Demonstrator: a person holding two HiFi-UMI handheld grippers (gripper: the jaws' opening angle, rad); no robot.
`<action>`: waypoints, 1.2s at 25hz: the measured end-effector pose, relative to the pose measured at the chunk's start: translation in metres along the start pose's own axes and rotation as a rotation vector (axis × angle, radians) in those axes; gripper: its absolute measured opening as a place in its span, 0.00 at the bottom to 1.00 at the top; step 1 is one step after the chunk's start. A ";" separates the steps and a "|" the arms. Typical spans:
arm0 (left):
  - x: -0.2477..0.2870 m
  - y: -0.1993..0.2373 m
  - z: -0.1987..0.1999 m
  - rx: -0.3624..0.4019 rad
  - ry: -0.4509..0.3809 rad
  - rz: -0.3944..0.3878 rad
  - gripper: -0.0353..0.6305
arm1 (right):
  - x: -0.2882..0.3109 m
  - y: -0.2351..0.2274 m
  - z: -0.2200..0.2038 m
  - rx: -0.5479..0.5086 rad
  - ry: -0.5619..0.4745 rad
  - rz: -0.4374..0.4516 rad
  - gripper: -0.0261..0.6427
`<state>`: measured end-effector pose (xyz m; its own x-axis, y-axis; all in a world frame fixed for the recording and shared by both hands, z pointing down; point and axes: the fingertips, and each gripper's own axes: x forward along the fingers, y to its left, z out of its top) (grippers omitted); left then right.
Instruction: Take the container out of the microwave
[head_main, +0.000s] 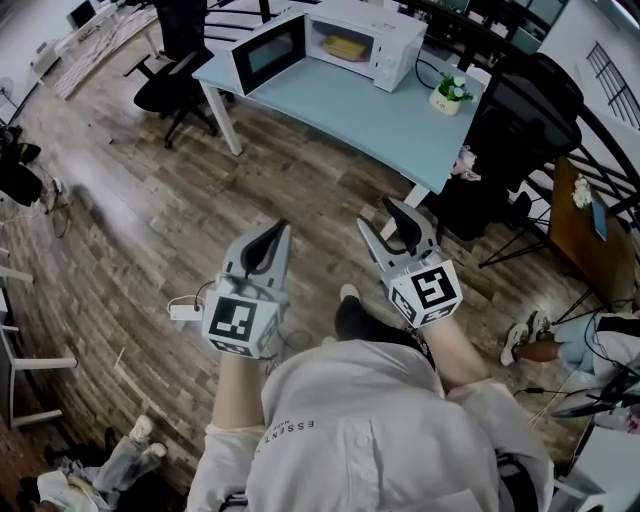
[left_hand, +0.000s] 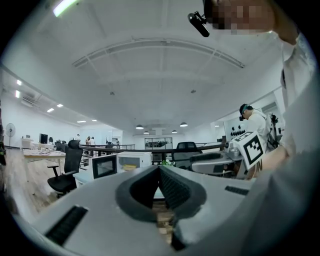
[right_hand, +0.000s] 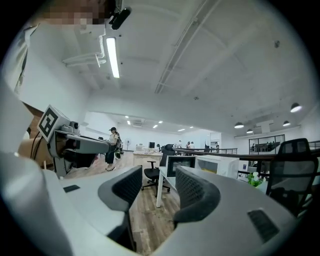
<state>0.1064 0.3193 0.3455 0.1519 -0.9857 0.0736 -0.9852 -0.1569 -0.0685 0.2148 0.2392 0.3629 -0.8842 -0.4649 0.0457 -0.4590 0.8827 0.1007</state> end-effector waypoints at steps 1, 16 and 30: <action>0.002 0.004 0.000 0.000 0.000 0.004 0.06 | 0.004 -0.003 0.001 -0.005 -0.003 -0.008 0.34; 0.088 0.099 -0.024 -0.011 0.047 0.111 0.06 | 0.134 -0.073 -0.027 0.064 0.010 0.060 0.34; 0.309 0.224 -0.020 -0.017 0.068 0.091 0.06 | 0.325 -0.239 -0.043 0.086 0.052 0.067 0.34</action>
<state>-0.0685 -0.0194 0.3726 0.0567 -0.9892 0.1354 -0.9960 -0.0655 -0.0612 0.0408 -0.1261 0.3968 -0.9083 -0.4059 0.1008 -0.4070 0.9134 0.0104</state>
